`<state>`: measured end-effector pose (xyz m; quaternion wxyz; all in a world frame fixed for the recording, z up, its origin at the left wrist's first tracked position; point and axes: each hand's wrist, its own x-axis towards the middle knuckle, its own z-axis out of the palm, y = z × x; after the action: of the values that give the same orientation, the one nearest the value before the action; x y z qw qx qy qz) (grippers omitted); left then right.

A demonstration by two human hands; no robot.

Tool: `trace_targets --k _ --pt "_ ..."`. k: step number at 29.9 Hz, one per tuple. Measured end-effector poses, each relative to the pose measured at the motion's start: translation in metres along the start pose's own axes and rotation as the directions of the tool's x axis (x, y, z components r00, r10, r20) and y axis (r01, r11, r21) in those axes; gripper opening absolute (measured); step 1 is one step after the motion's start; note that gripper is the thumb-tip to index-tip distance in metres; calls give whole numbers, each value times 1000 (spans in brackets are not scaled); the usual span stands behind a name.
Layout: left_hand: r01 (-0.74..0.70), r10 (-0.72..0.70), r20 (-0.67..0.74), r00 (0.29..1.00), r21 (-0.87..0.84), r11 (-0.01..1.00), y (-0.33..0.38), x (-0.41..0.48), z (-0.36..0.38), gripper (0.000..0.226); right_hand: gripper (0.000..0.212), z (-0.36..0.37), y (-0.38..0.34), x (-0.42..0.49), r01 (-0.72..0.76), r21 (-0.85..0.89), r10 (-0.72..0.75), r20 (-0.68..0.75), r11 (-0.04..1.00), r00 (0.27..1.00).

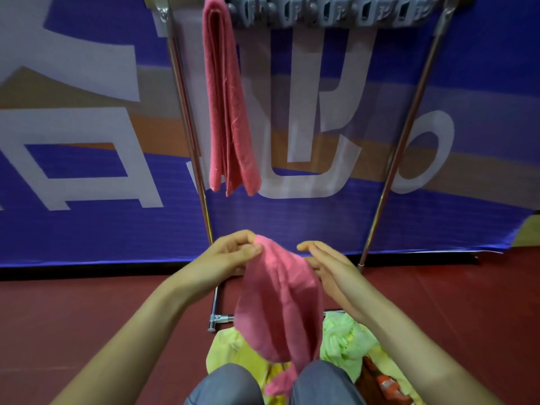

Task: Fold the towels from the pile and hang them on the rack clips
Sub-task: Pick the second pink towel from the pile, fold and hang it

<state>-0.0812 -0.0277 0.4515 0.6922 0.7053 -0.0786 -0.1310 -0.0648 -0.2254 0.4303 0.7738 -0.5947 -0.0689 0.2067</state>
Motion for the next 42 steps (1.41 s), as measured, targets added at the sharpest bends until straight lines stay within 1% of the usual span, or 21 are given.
trace_targets --k 1,3,5,6,8,9,11,14,16,18,21,25,28,30,31,32,35,37,39,42 --pt "-5 3 34 999 67 998 4 3 4 13 18 0 0 1 -15 -67 15 8 998 1000" --pt "-10 -4 91 996 156 988 8 9 13 19 22 2 -3 5 -27 -124 28 3 992 1000" --pt "-2 -17 93 996 191 982 7 14 18 21 24 7 -9 9 -29 -140 30 2 990 1000" --pt "-2 -16 89 996 196 981 8 15 19 21 22 10 -12 10 -16 -156 18 7 988 1000" --pt "-4 -14 83 996 206 979 6 17 20 18 18 13 -17 12 31 -195 -32 -1 980 999" --pt "-2 -17 87 996 205 979 6 16 20 15 20 13 -19 13 61 -205 -65 -15 977 998" --pt "39 -67 120 991 217 975 3 14 17 6 22 14 -24 16 109 -201 -120 -46 974 992" --pt "85 -126 124 984 293 952 -4 10 10 21 23 12 -36 17 165 -172 -184 -105 971 977" --pt "108 -147 113 983 295 949 -7 5 4 21 23 6 -44 17 190 -174 -216 -139 966 966" --pt "127 -165 109 980 297 946 -9 3 -2 21 22 -4 -51 16 200 -184 -232 -174 962 957" --pt "139 -172 80 982 316 938 -12 2 -12 31 22 -22 -59 15 204 -187 -246 -240 961 939" --pt "165 -195 51 979 357 919 -7 0 -25 31 21 -49 -69 11 229 -138 -264 -348 964 900" --pt "185 -231 70 970 398 898 -7 -6 -37 35 19 -69 -76 6 255 -86 -268 -413 963 871" --pt "186 -249 105 963 411 892 -9 -10 -43 40 17 -78 -77 4 254 -83 -264 -424 964 866" --pt "193 -252 93 963 413 890 -11 -10 -44 42 17 -81 -76 3 249 -88 -262 -424 965 867" --pt "199 -247 72 966 402 894 -12 -10 -44 38 16 -83 -74 4 245 -90 -260 -427 965 866" --pt "244 -245 -43 969 356 902 -16 -8 -41 21 15 -88 -69 5 242 -80 -252 -452 967 856" --pt "272 -247 -115 962 355 894 -17 -7 -36 23 14 -92 -68 7 239 -72 -244 -468 968 849" --pt "284 -255 -129 958 333 899 -17 -9 -34 25 14 -96 -70 8 243 -65 -243 -483 968 841" --pt "288 -269 -105 958 292 912 -21 -12 -36 22 14 -106 -74 11 268 -31 -244 -525 963 815"
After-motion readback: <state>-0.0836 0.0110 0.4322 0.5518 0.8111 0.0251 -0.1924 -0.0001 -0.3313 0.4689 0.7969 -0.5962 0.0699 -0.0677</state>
